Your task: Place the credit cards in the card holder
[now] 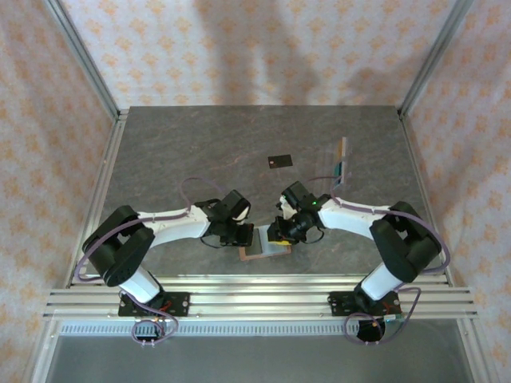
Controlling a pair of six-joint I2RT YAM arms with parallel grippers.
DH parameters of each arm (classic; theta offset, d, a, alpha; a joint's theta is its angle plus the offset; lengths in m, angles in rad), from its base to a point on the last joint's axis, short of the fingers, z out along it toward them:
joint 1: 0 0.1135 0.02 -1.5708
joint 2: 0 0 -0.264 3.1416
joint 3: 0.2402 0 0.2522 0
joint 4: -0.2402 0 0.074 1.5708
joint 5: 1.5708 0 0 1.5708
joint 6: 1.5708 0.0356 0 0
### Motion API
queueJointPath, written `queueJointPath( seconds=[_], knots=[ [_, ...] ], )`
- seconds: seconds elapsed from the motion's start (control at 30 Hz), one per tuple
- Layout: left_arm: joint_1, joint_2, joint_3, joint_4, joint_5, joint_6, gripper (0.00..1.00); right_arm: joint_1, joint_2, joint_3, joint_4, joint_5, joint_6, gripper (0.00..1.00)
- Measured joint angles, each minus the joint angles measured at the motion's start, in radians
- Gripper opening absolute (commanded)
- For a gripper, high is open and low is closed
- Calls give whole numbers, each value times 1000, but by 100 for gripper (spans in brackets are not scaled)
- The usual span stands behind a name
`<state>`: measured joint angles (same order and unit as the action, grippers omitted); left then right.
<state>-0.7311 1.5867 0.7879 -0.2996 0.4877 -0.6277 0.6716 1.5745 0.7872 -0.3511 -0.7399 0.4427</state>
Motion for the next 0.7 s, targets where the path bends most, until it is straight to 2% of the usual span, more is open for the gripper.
queueJointPath(
  seconds=[0.27, 0.43, 0.5, 0.7],
  knots=[
    [0, 3, -5, 22, 2, 0, 0, 0, 23, -11, 56, -51, 24, 25],
    [5, 3, -5, 22, 2, 3, 0, 0, 23, -12, 68, -58, 32, 11],
    [5, 3, -5, 21, 2, 7, 0, 0, 23, -13, 68, -57, 27, 1],
    [6, 2, -6, 21, 2, 16, 0, 0, 15, -13, 43, -37, 13, 0]
  ],
)
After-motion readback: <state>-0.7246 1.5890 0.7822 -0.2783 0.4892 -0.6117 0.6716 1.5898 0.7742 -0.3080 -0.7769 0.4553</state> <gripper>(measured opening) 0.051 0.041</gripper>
